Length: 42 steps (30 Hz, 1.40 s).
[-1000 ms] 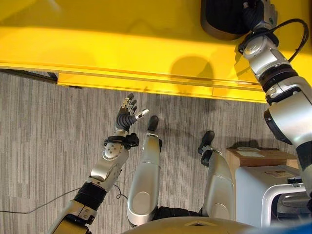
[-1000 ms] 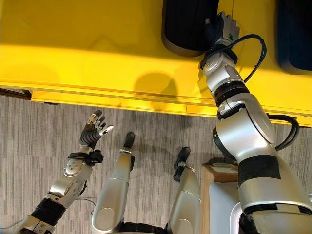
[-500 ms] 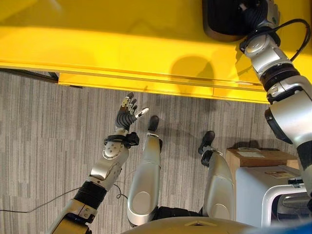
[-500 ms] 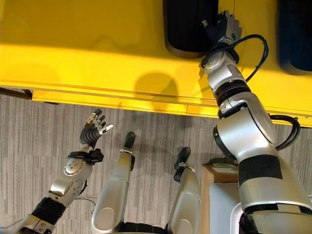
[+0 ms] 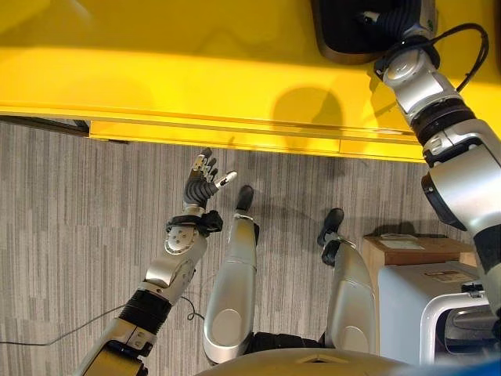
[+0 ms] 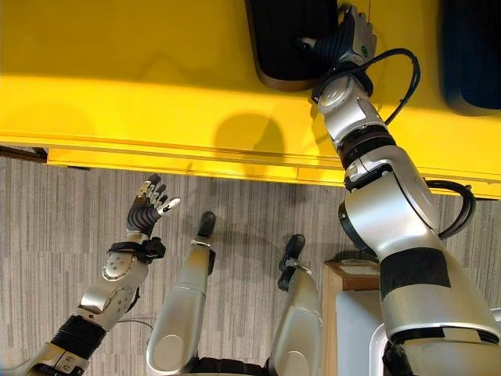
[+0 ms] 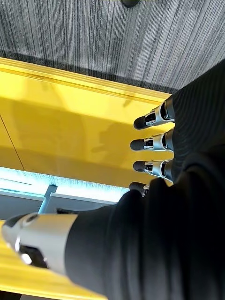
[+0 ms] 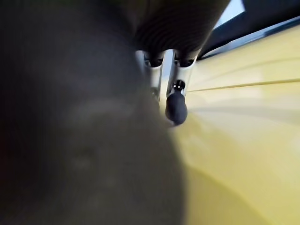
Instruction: Move parts from the plastic box to the shelf.
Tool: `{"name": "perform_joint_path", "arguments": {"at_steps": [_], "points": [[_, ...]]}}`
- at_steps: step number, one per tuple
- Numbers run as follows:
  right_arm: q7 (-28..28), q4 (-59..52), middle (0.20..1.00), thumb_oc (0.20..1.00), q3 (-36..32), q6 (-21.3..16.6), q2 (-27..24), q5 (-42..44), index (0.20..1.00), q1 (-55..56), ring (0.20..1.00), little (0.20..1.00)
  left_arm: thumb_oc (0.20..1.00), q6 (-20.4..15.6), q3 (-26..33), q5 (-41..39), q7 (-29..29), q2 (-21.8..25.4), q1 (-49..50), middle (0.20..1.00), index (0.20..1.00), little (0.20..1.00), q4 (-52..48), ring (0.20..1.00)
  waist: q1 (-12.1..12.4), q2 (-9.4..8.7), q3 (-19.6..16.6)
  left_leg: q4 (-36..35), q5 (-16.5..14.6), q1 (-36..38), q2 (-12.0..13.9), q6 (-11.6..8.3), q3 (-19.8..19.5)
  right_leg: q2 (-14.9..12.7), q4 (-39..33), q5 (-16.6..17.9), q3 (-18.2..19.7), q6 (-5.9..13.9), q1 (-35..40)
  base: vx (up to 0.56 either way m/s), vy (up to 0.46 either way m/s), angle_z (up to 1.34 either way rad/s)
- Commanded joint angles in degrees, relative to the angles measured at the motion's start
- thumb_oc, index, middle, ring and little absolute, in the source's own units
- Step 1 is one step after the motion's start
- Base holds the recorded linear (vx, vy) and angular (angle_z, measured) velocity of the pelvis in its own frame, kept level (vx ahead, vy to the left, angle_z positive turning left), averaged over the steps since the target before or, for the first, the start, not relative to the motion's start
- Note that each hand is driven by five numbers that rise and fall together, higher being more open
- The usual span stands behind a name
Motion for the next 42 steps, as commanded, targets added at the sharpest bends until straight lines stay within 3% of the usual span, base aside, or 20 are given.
{"name": "perform_joint_path", "arguments": {"at_steps": [1, 7, 17, 25, 42], "points": [[-1.8, -2.32, 1.0, 1.0, -0.36, -1.99, 0.55, 0.88, 1.0, -2.04, 1.0, 1.0, 1.0, -3.03, 0.7, -0.2, 0.79, 1.19, 0.62, 1.0, 1.0, 1.0, -2.36, 1.0, 0.13, -0.4, -1.05, 0.8, -2.06, -0.2, -0.43, 3.23, 4.01, 2.28, 8.47, -7.76, -1.25, -0.52, 2.87, 0.0, 0.0, 0.0], [-2.51, -6.48, 1.0, 1.0, -2.58, -3.19, 1.51, 4.17, 1.0, -0.78, 1.0, 1.0, 1.0, -3.05, 1.09, -0.67, 0.99, 1.04, 0.92, 1.0, 1.0, 1.0, -2.05, 1.0, -0.3, -0.71, -0.89, 0.81, -2.05, -0.27, -0.23, 3.18, 4.22, 2.39, 8.31, -7.54, -1.13, -0.59, 2.79, 0.0, 0.0, 0.0], [-7.04, -21.44, 1.0, 1.0, -11.8, -6.45, 0.46, 9.57, 1.0, 6.22, 1.0, 1.0, 1.0, -2.17, 2.34, -0.59, 2.02, 0.5, 1.38, 1.0, 1.0, 1.0, -1.35, 1.0, -1.93, -1.17, -0.68, 0.86, -2.33, -0.56, 0.13, 3.3, 4.4, 2.48, 8.39, -7.78, -1.28, -0.53, 2.72, 0.0, 0.0, 0.0], [-8.49, -32.22, 1.0, 1.0, -21.76, -12.63, 1.44, 21.39, 1.0, 16.93, 1.0, 1.0, 1.0, -0.72, 2.49, -0.38, 2.65, -0.55, 1.92, 1.0, 1.0, 1.0, -0.55, 1.0, -3.09, -1.75, -0.39, 1.55, -2.8, -1.2, 0.36, 3.61, 4.83, 2.51, 8.63, -7.81, -1.02, -0.6, 2.0, 0.0, 0.0, -0.01], [-2.65, -25.85, 1.0, 1.0, -16.6, -10.64, 3.86, 24.47, 1.0, 14.86, 1.0, 1.0, 1.0, -0.43, 2.54, -0.81, 2.06, 0.22, 3.13, 1.0, 1.0, 1.0, -0.79, 1.0, -1.8, -2.06, -0.37, 1.22, -2.42, -1.79, 0.14, 3.69, 4.72, 2.39, 8.34, -7.42, -1.3, -0.49, 1.77, 0.0, 0.0, 0.0]]}}
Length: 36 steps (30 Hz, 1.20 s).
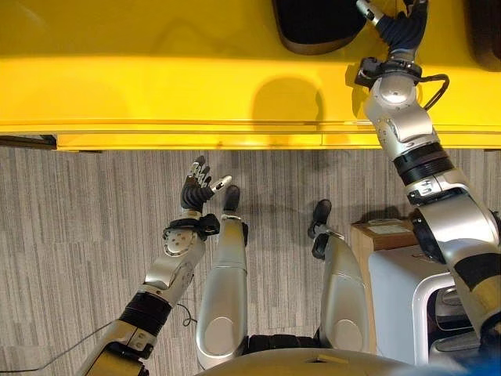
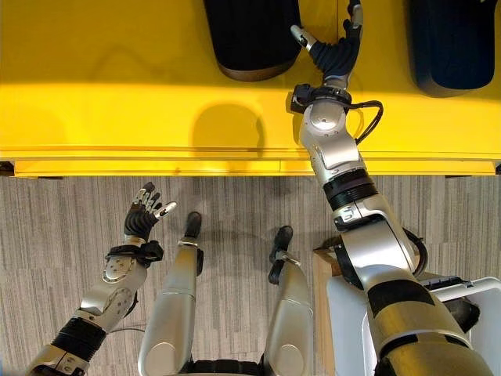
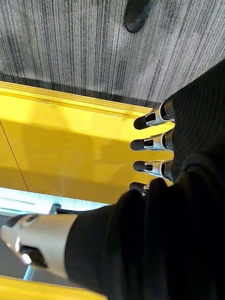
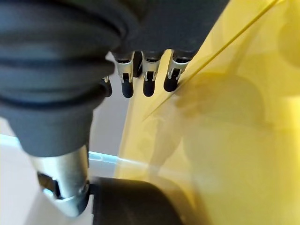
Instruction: Move parts from the plastic box to the shelf.
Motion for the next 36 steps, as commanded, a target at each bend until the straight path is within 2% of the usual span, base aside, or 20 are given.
{"name": "perform_joint_path", "arguments": {"at_steps": [1, 8, 13, 20, 28, 36], "points": [[5.79, 3.83, 1.0, 1.0, 2.47, 0.38, -0.01, 2.03, 1.0, -3.7, 1.0, 1.0, 1.0, -1.98, 1.65, -0.8, -0.26, 1.02, 2.52, 1.0, 1.0, 1.0, -3.14, 1.0, 3.29, 0.35, -0.26, -0.74, -1.08, 0.3, -0.2, 2.72, 4.28, 1.98, 9.3, -8.15, -1.51, -0.55, 2.82, 0.0, 0.0, 0.0], [9.4, 8.86, 1.0, 1.0, 5.49, 1.22, -0.6, 3.96, 1.0, -5.48, 1.0, 1.0, 1.0, -1.96, 1.39, -1.08, -1.03, 1.55, 2.36, 1.0, 1.0, 1.0, -2.78, 1.0, 3.84, 0.06, -0.25, -1.15, -0.76, 0.15, -0.21, 2.62, 4.16, 2.05, 8.69, -7.73, -2.05, -0.43, 3.11, 0.0, -0.002, -0.01], [12.68, 11.31, 1.0, 1.0, 5.58, 0.54, -0.66, 9.36, 1.0, -4.34, 1.0, 1.0, 1.0, -1.57, 0.77, -1.7, -1.97, 1.19, 2.0, 1.0, 1.0, 1.0, -1.91, 1.0, 4.11, -0.2, -0.25, -1.55, -0.68, 0.11, -0.16, 2.67, 4.11, 2.14, 8.31, -7.61, -2.21, -0.43, 3.13, 0.0, 0.0, 0.0], [13.64, 9.93, 1.0, 1.0, 5.15, -0.26, -0.13, 12.89, 1.0, -2.71, 1.0, 1.0, 1.0, -1.25, 0.56, -1.9, -2.15, 0.85, 1.47, 1.0, 1.0, 1.0, -1.33, 1.0, 3.86, -0.16, -0.25, -1.35, -0.88, 0.14, -0.21, 2.76, 4.4, 2.18, 8.11, -7.51, -2.03, -0.39, 3.06, 0.0, 0.0, 0.0], [15.47, 2.49, 1.0, 1.0, 5.56, -1.42, 0.44, 16.38, 1.0, 1.49, 1.0, 1.0, 1.0, -0.76, 0.98, -2.08, -2.05, 0.42, 1.46, 1.0, 1.0, 1.0, -1.06, 1.0, 3.39, -0.46, -0.25, -1.39, -0.84, -0.06, -0.01, 2.79, 4.54, 2.25, 7.92, -7.32, -1.87, -0.26, 2.85, 0.0, 0.002, -0.01], [17.61, -10.35, 1.0, 1.0, 7.58, -2.44, -0.01, 17.07, 1.0, 7.29, 1.0, 1.0, 1.0, -0.38, 1.99, -1.47, -1.49, 0.34, 1.84, 1.0, 1.0, 1.0, -1.3, 1.0, 2.79, -1.05, -0.25, -1.42, -0.81, -0.29, 0.13, 2.7, 4.61, 2.13, 8.12, -7.37, -2.08, -0.29, 2.55, 0.0, -0.003, -0.01]]}}
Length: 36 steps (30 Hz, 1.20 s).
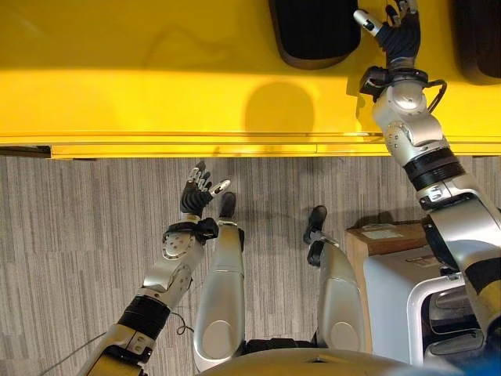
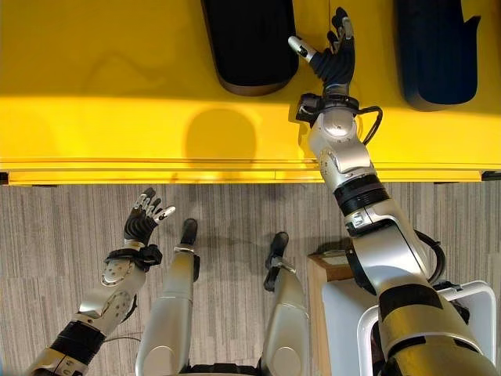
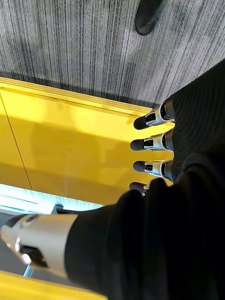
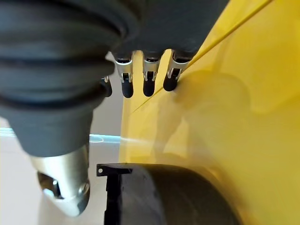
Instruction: Move parts from the plastic box to the shelf.
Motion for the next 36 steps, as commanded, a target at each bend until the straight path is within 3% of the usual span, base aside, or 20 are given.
{"name": "perform_joint_path", "arguments": {"at_steps": [1, 10, 36], "points": [[6.34, -4.82, 1.0, 1.0, 3.77, 0.41, 3.88, 2.92, 1.0, 2.39, 1.0, 1.0, 1.0, -0.7, 1.83, 0.57, 0.25, 0.43, 0.84, 1.0, 1.0, 1.0, -2.17, 1.0, 2.72, 0.15, 2.67, -0.79, -0.2, -0.09, -0.42, 2.93, 3.61, 1.81, 10.56, -8.17, -1.77, -0.17, 2.41, 0.0, 0.0, 0.0], [8.79, -14.04, 1.0, 1.0, 6.18, 0.75, 2.21, 2.6, 1.0, 6.37, 1.0, 1.0, 1.0, -0.61, 2.85, 1.47, 0.47, 1.03, 1.79, 1.0, 1.0, 1.0, -3.49, 1.0, 2.69, -0.11, 2.67, -0.73, -0.07, -0.35, -0.22, 2.84, 3.39, 1.88, 10.85, -8.21, -2.06, -0.08, 2.2, 0.0, -0.008, 0.02], [10.28, -15.04, 1.0, 1.0, 8.18, 1.19, 4.91, 5.06, 1.0, 7.7, 1.0, 1.0, 1.0, -0.69, 3.5, 1.77, 1.14, 0.99, 1.82, 1.0, 1.0, 1.0, -3.68, 1.0, 3.13, -0.73, 2.67, -1.6, 0.22, -0.57, -0.28, 2.9, 3.26, 2.07, 10.06, -7.79, -2.43, 0.07, 2.39, 0.0, -0.001, 0.0]]}}
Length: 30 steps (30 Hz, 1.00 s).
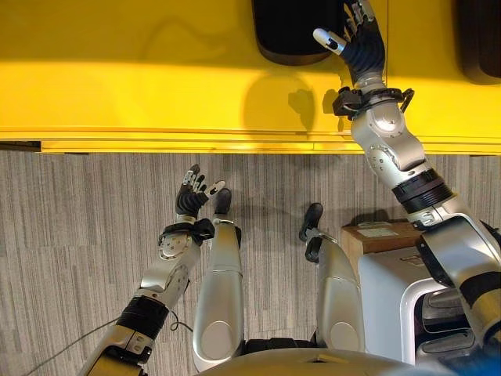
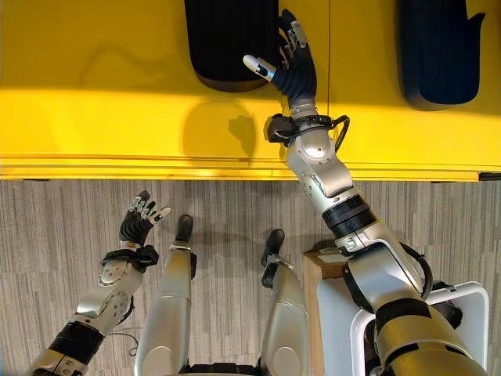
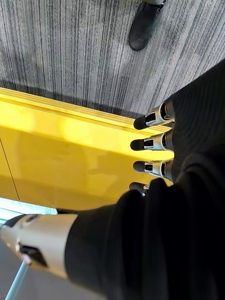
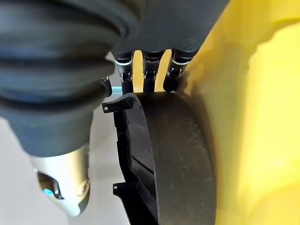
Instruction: Move parts from the plastic box to the shelf.
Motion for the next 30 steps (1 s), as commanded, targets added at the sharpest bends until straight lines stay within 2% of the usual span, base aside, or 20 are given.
{"name": "perform_joint_path", "arguments": {"at_steps": [1, 21, 30], "points": [[4.78, -2.33, 1.0, 1.0, 5.77, 2.04, 2.93, 3.94, 1.0, 2.01, 1.0, 1.0, 1.0, -1.72, 1.81, 1.66, 0.71, 1.24, 1.42, 1.0, 1.0, 1.0, -4.84, 1.0, 3.22, -0.25, 2.25, -1.28, 0.22, 0.47, -1.11, 3.28, 4.69, 1.39, 7.56, -5.82, -1.46, 0.54, 3.89, 0.0, 0.0, 0.0], [7.16, -2.88, 1.0, 1.0, 9.58, 3.11, 6.29, 3.7, 1.0, 1.89, 1.0, 1.0, 1.0, -1.86, 1.65, 2.09, 0.69, 1.77, 1.07, 1.0, 1.0, 1.0, -5.12, 1.0, 3.67, -0.34, 2.25, -1.67, 0.27, 0.42, -1.18, 3.37, 4.41, 1.52, 7.04, -5.56, -1.64, 0.75, 4.16, 0.0, 0.0, 0.0], [6.34, -2.64, 1.0, 1.0, 8.88, 3.12, 6.29, 2.27, 1.0, 1.77, 1.0, 1.0, 1.0, -2.11, 1.85, 2.12, 1.19, 1.71, 1.01, 1.0, 1.0, 1.0, -4.89, 1.0, 3.73, -0.28, 2.25, -1.66, 0.2, 0.36, -1.22, 3.42, 4.33, 1.63, 7.03, -5.67, -1.71, 0.8, 4.18, 0.0, 0.0, 0.0]]}}
